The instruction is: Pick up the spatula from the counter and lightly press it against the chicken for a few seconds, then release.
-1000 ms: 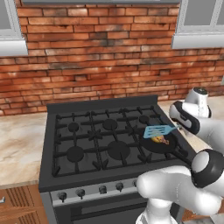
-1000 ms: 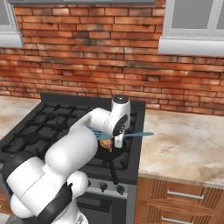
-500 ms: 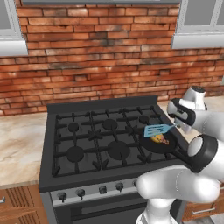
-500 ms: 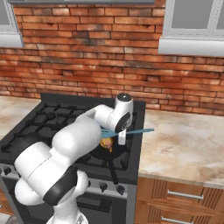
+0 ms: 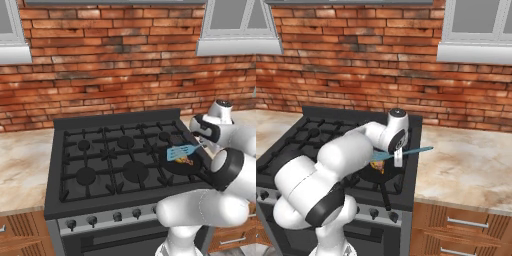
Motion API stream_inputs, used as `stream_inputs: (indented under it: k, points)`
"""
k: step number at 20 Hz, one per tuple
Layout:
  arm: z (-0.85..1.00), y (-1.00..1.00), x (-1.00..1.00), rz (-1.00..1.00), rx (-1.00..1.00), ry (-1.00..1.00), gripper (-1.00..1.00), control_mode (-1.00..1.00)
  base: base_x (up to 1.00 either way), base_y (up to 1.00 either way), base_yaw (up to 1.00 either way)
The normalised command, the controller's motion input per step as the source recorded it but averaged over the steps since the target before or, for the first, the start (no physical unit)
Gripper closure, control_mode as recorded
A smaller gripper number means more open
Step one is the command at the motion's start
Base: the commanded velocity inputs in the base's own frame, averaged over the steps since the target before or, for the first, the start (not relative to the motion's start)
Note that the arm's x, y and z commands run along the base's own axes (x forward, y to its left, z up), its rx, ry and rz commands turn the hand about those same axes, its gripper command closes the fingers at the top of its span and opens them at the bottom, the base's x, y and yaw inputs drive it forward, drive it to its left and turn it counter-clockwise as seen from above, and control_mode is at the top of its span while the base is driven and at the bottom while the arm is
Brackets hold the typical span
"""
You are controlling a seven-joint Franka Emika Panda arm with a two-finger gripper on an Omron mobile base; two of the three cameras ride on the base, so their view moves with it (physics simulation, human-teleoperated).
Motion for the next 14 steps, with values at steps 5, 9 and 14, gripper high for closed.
stream_inputs:
  k: [5,9,14]
  points:
    - [-0.17,0.00,0.14,0.05,-0.01,0.01,1.00,-1.00,0.00,0.00,0.00]
    - [-0.12,-0.05,0.26,0.08,0.00,0.00,1.00,-1.00,0.00,0.00,0.00]
    - [-0.09,-0.09,0.34,0.10,0.00,0.00,1.00,-1.00,0.00,0.00,0.00]
